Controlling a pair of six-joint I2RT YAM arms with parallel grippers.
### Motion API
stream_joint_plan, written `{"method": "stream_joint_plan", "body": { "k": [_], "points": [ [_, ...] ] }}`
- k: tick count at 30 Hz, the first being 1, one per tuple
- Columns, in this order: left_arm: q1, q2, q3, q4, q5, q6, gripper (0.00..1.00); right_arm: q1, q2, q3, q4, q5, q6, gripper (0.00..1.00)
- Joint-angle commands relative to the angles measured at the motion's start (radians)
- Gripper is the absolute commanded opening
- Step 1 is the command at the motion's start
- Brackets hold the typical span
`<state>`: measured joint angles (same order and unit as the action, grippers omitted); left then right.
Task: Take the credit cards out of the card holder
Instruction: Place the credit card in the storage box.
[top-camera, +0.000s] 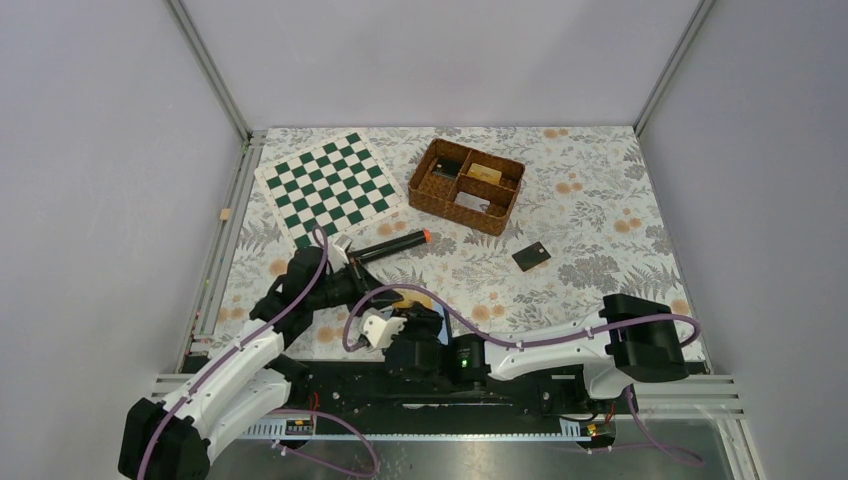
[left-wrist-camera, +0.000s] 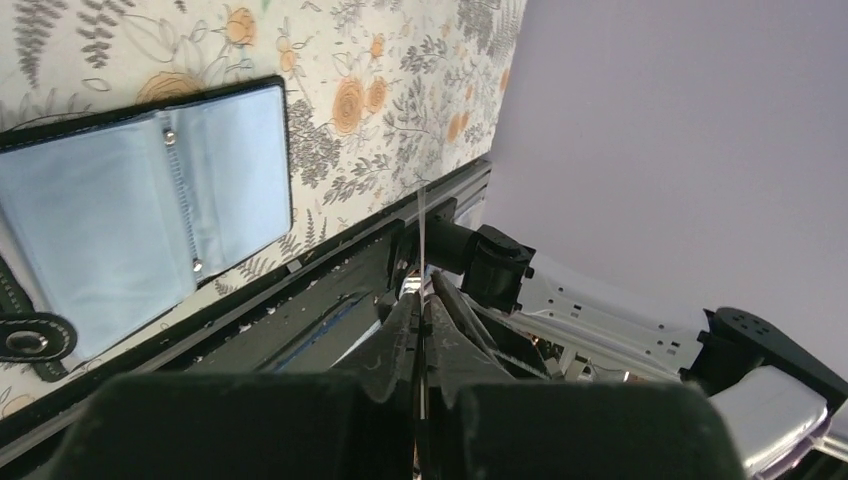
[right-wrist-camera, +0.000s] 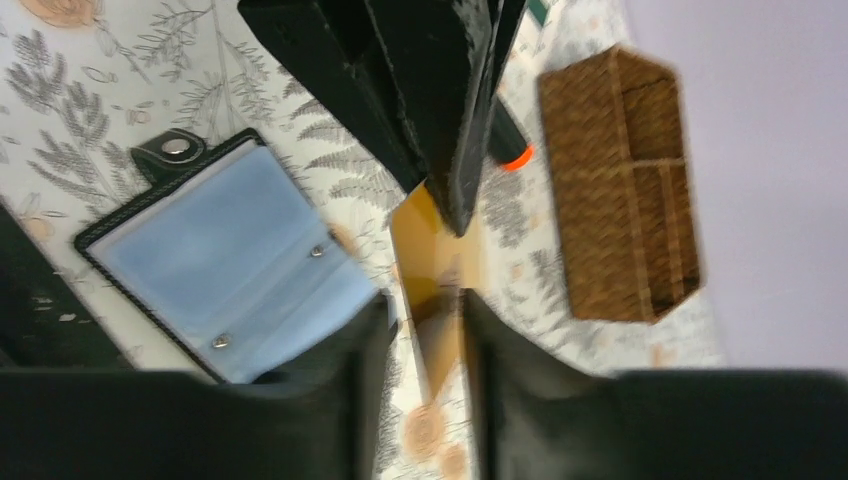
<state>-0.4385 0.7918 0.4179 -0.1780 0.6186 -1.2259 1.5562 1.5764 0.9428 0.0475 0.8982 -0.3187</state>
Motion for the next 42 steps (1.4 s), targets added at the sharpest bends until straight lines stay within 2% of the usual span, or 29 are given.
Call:
{"method": "stream_joint_plan", "body": {
  "k": [1, 3, 6, 11, 14, 17, 22, 27, 31, 38, 42],
  "points": [
    [-0.003, -0.007, -0.001, 0.158, 0.038, 0.055, 0.00, 0.004, -0.060, 0.059, -0.172, -0.053, 0.178, 0.49],
    [-0.003, -0.005, 0.005, 0.171, 0.038, 0.096, 0.00, 0.003, -0.141, 0.035, -0.198, -0.144, 0.237, 0.60],
    [-0.003, -0.029, -0.004, 0.243, 0.033, 0.150, 0.00, -0.029, -0.283, -0.017, -0.224, -0.303, 0.341, 0.66],
    [-0.004, -0.152, -0.036, 0.281, -0.061, 0.305, 0.00, -0.258, -0.490, -0.105, -0.251, -0.655, 0.583, 0.66],
    [-0.003, -0.209, -0.039, 0.309, -0.055, 0.378, 0.00, -0.405, -0.598, -0.151, -0.233, -0.824, 0.670, 0.67],
    [-0.004, -0.208, -0.044, 0.374, -0.017, 0.388, 0.00, -0.476, -0.650, -0.155, -0.211, -0.967, 0.717, 0.69],
    [-0.006, -0.177, -0.053, 0.448, 0.029, 0.380, 0.00, -0.551, -0.680, -0.167, -0.157, -1.089, 0.842, 0.68],
    [-0.006, -0.165, -0.050, 0.467, 0.053, 0.384, 0.00, -0.598, -0.695, -0.191, -0.110, -1.117, 0.883, 0.66],
    [-0.005, -0.177, -0.075, 0.536, 0.064, 0.343, 0.00, -0.641, -0.677, -0.243, 0.042, -1.202, 0.971, 0.63],
    [-0.006, -0.186, -0.103, 0.637, 0.114, 0.266, 0.00, -0.720, -0.599, -0.293, 0.195, -1.273, 1.075, 0.62],
    [-0.006, -0.188, -0.097, 0.626, 0.128, 0.268, 0.00, -0.743, -0.582, -0.329, 0.289, -1.301, 1.122, 0.54]
  ]
}}
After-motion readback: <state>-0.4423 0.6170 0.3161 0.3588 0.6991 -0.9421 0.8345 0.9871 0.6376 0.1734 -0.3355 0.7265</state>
